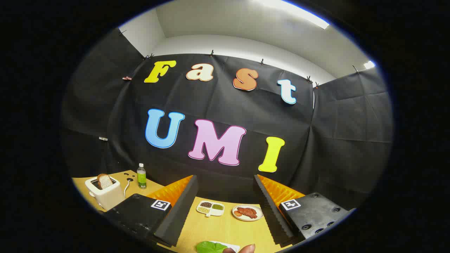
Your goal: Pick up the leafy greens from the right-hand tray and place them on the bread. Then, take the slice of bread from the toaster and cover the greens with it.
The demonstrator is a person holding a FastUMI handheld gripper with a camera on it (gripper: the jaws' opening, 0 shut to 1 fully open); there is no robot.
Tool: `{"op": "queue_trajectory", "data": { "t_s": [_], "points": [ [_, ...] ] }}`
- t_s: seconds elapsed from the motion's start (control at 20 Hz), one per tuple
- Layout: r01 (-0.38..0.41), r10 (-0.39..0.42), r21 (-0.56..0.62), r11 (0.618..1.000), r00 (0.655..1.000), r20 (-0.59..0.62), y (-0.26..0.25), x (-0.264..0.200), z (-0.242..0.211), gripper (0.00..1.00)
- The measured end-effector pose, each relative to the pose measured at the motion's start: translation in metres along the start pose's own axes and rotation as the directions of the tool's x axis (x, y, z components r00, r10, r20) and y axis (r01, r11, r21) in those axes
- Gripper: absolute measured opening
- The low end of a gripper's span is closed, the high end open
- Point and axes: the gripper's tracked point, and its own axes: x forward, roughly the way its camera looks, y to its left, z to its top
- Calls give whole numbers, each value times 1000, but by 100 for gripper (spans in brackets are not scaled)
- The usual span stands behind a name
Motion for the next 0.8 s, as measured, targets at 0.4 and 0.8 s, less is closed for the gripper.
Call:
{"op": "queue_trajectory", "data": {
  "t_s": [0.4,0.8],
  "points": [
    [24,-24,19,1000,1000,-13,-16,-6,-9,98],
    [33,-32,35,999,999,-18,-32,-10,-18,97]
  ]
}}
